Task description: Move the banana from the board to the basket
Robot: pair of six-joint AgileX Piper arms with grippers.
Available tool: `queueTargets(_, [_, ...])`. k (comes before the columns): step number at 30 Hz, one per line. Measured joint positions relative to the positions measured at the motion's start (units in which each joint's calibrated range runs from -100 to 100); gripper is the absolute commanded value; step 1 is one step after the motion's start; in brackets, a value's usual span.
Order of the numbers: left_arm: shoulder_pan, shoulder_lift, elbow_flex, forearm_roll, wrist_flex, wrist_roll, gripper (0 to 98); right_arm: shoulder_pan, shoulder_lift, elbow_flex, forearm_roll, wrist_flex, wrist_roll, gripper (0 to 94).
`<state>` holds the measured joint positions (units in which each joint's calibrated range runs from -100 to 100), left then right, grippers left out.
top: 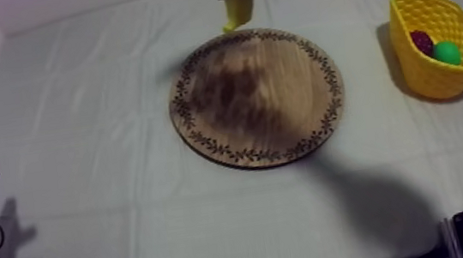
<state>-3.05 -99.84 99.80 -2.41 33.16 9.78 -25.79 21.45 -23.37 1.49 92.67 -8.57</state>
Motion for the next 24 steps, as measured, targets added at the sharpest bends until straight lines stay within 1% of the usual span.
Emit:
queueTargets(7, [0.0, 0.0, 0.0, 0.0, 0.0, 0.0, 0.1, 4.52, -5.28, 6.54, 1.07, -0.01, 2.87, 21.9])
queueTargets(13, [0.0, 0.0, 0.0, 0.0, 0.0, 0.0, 0.1, 9.2, -9.45, 13.7, 2.65, -1.22, 5.72, 21.9])
queueTargets(19, [0.0, 0.0, 0.0, 0.0, 0.0, 0.0, 0.1, 14.83, -13.28, 20.63, 3.96, -1.73, 9.09, 22.1])
queueTargets(24, [0.0, 0.0, 0.0, 0.0, 0.0, 0.0, 0.1, 20.0, -14.54, 24.85, 4.96, -4.01, 11.46, 22.1])
